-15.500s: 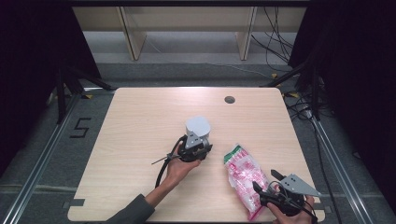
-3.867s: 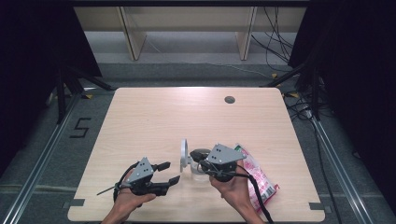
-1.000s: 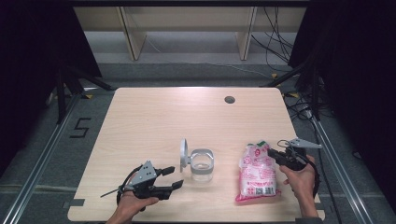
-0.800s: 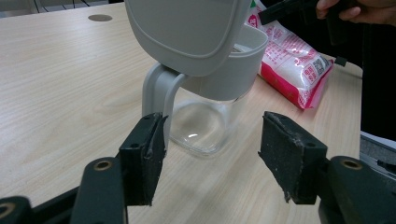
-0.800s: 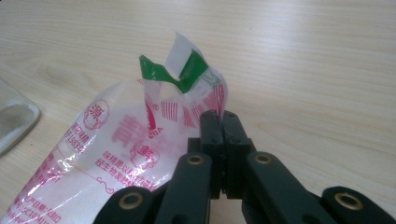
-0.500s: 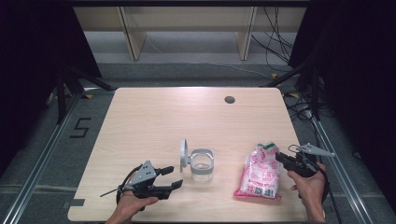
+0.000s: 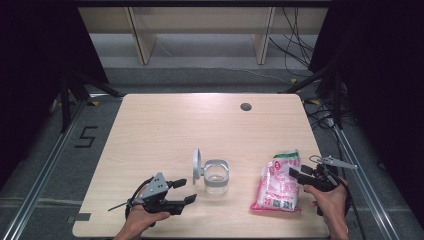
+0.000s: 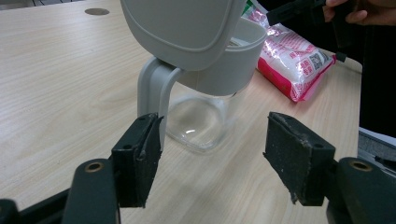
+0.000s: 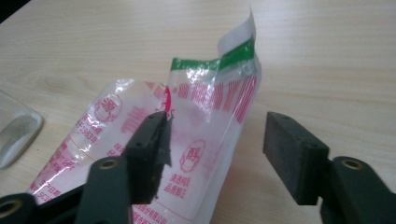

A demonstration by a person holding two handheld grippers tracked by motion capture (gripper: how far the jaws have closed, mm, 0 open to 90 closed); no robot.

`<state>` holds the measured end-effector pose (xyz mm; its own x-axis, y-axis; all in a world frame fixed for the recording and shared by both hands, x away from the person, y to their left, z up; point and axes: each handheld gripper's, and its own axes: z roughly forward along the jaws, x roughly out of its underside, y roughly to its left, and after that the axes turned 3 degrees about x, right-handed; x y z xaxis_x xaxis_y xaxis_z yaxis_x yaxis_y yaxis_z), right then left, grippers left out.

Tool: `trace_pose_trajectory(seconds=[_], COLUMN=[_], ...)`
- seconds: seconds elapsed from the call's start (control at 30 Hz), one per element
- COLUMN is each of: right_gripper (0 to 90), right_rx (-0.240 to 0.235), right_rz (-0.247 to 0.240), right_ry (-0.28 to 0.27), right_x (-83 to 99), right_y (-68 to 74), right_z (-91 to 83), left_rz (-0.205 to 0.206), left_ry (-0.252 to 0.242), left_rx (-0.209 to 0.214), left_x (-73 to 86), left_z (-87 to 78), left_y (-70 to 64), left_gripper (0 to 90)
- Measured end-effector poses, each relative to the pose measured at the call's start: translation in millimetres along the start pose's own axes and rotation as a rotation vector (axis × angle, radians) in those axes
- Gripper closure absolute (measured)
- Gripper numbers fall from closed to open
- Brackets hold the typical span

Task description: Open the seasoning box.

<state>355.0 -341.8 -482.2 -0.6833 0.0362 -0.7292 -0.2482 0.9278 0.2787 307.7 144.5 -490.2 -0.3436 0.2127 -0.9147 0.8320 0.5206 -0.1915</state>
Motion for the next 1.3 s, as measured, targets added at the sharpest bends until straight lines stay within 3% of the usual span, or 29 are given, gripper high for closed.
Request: trace_pose_trajectory(seconds=[0.03, 0.1, 0.13, 0.17, 0.27, 0.3, 0.37, 0.5, 0.53, 0.57, 0.6, 0.63, 0.67, 0.7, 0.73, 0.77, 0.8, 0.83, 0.9, 0.97, 1.0, 1.07, 1.1, 1.13, 1.17, 1.23, 1.3], right_gripper=[38.9, 35.3, 34.2, 33.7, 33.4, 32.5, 31.2, 31.3, 31.7, 32.2, 32.9, 33.6, 34.2, 35.4, 36.2, 36.7, 38.0, 40.0, 42.1, 45.7, 47.5, 50.8, 52.0, 53.6, 55.3, 60.4, 65.4], right_rx=[-0.014, -0.010, -0.014, 0.003, -0.006, -0.003, -0.023, -0.017, -0.034, -0.026, -0.025, -0.030, -0.027, -0.017, -0.041, -0.040, -0.052, -0.048, -0.048, -0.055, -0.060, -0.045, -0.040, -0.049, -0.065, -0.038, -0.040], right_rz=[-0.009, -0.050, -0.019, -0.059, -0.039, -0.075, -0.062, -0.060, -0.015, -0.049, -0.052, -0.019, -0.059, -0.018, -0.050, -0.052, -0.007, -0.059, -0.053, -0.071, -0.039, -0.020, -0.018, -0.075, -0.071, -0.092, -0.091], right_ry=[-0.020, -0.005, 0.007, 0.000, 0.026, 0.028, 0.033, 0.039, 0.043, 0.049, 0.053, 0.047, 0.039, 0.052, 0.054, 0.055, 0.071, 0.060, 0.059, 0.050, 0.060, 0.072, 0.078, 0.060, 0.066, 0.067, 0.077], right_x=[1.3, 1.2, 2.3, 1.8, 3.1, 2.5, 3.0, 2.7, 3.7, 2.9, 2.8, 4.2, 3.6, 4.1, 2.9, 2.9, 3.3, 2.6, 2.6, 2.7, 3.0, 2.5, 2.1, 1.3, 0.9, 0.6, 0.2], right_y=[-1.1, -3.4, -0.5, -2.4, -0.2, -3.4, -4.8, -4.2, -1.3, -3.3, -3.9, -1.0, -4.0, -0.2, -2.8, -2.4, 1.1, -2.0, -0.2, -0.3, 2.6, 4.9, 5.3, 0.9, 1.5, 2.2, 2.9], right_z=[4.0, 4.6, 6.0, 6.6, 10.0, 10.9, 13.0, 14.6, 16.0, 16.7, 17.5, 20.3, 22.2, 21.3, 23.0, 24.1, 23.7, 25.5, 26.4, 28.5, 27.2, 27.7, 28.4, 29.0, 28.4, 29.6, 27.5], left_rz=[0.004, 0.007, 0.005, 0.011, 0.041, 0.034, 0.034, 0.032, 0.030, 0.038, 0.034, 0.035, 0.034, 0.035, 0.035, 0.035, 0.034, 0.034, 0.035, -0.002, 0.007, 0.003, 0.030, 0.026, 0.001, 0.000, 0.028], left_ry=[0.005, 0.004, 0.002, 0.003, 0.010, 0.007, 0.007, 0.005, 0.004, 0.010, 0.010, 0.010, 0.009, 0.010, 0.010, 0.011, 0.010, 0.010, 0.009, 0.006, 0.007, 0.009, 0.016, 0.016, 0.015, 0.015, 0.019], left_rx=[-0.005, 0.000, 0.002, 0.008, 0.005, 0.005, 0.007, 0.015, 0.015, 0.015, 0.014, 0.014, 0.015, 0.015, 0.014, 0.015, 0.015, 0.015, 0.015, 0.011, 0.009, 0.007, 0.007, 0.008, 0.003, 0.004, 0.006], left_x=[0.1, 0.0, 0.2, 0.1, -0.6, -0.4, -0.4, 0.0, 0.1, 0.1, 0.2, 0.2, 0.2, 0.2, 0.2, 0.2, 0.2, 0.2, 0.2, 1.0, 0.9, 1.0, 0.3, 0.5, 1.1, 1.2, 0.6], left_z=[-0.3, 0.1, 0.4, 0.6, 0.4, 0.6, 0.8, 1.8, 1.9, 1.5, 1.5, 1.6, 1.6, 1.5, 1.6, 1.7, 1.7, 1.6, 1.6, 2.0, 1.7, 1.9, 1.5, 1.7, 1.8, 1.9, 1.7], left_y=[-0.2, -0.2, -0.2, 0.2, 1.6, 1.1, 0.7, 0.8, 0.5, 1.3, 1.3, 1.3, 1.1, 0.9, 1.0, 1.1, 1.1, 1.1, 1.4, -0.3, 0.0, -0.6, 0.7, 0.4, -1.3, -1.0, 1.1], left_gripper=[34.9, 34.9, 34.8, 34.9, 34.7, 34.7, 34.7, 34.6, 34.6, 34.6, 34.6, 34.6, 34.6, 34.6, 34.6, 34.6, 34.6, 34.6, 34.5, 34.6, 34.5, 34.5, 34.6, 34.5, 34.6, 34.5, 34.5])
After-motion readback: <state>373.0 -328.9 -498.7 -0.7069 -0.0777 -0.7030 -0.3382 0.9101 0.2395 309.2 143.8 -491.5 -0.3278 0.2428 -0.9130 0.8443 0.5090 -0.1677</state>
